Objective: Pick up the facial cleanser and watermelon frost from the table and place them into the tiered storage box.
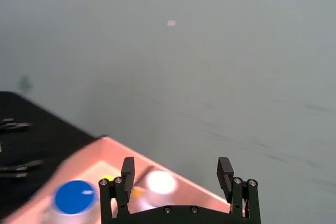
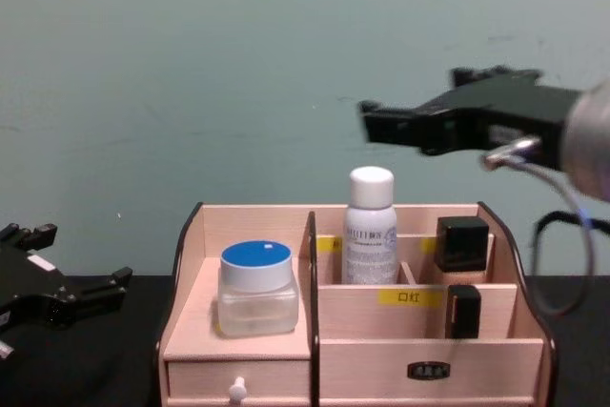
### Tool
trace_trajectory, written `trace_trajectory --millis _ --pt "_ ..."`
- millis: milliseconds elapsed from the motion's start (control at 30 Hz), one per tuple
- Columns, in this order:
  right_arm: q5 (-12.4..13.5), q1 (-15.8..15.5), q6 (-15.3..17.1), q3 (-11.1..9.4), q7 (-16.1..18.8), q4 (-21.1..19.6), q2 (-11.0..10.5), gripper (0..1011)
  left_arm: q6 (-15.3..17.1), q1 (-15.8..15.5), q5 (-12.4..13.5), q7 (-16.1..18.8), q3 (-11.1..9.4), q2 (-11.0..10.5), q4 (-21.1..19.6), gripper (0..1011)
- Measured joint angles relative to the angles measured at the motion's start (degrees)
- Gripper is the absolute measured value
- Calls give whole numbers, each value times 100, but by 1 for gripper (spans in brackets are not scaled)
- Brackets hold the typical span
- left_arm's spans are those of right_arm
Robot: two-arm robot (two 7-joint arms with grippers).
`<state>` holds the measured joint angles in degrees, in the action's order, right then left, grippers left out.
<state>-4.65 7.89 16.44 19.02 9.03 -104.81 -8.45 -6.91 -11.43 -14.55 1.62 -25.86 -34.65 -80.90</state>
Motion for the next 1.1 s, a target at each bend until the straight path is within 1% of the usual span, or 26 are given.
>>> trace_trajectory --millis 33,67,133,167,300,400,500,700,833,1100 --pt "-20 -30 -22 -55 -47 -20 1 1000 0 0 0 0 0 0 0 1001" --pt "-55 -85 -52 -169 -141 -45 8 1000 0 0 0 0 0 0 0 1001" --pt "-93 -138 -82 -280 -236 -50 19 1000 0 -1 0 0 0 0 0 1001" --pt "-133 -182 -109 -376 -317 -48 29 1000 0 0 0 0 0 0 0 1001" --pt "-215 -280 -184 -580 -503 18 53 1000 0 0 0 0 0 0 0 1001" --pt "-297 -378 -268 -774 -657 139 76 1000 0 0 0 0 0 0 0 1001" --pt "-346 -448 -319 -901 -736 242 101 1000 0 0 0 0 0 0 0 1001" --pt "-387 -550 -352 -1078 -766 439 147 1000 0 0 0 0 0 0 0 1001" --pt "-391 -583 -350 -1147 -728 589 185 1000 0 0 0 0 0 0 0 1001" --pt "-457 -615 -320 -1220 -616 867 234 1000 0 0 0 0 0 0 0 1001"
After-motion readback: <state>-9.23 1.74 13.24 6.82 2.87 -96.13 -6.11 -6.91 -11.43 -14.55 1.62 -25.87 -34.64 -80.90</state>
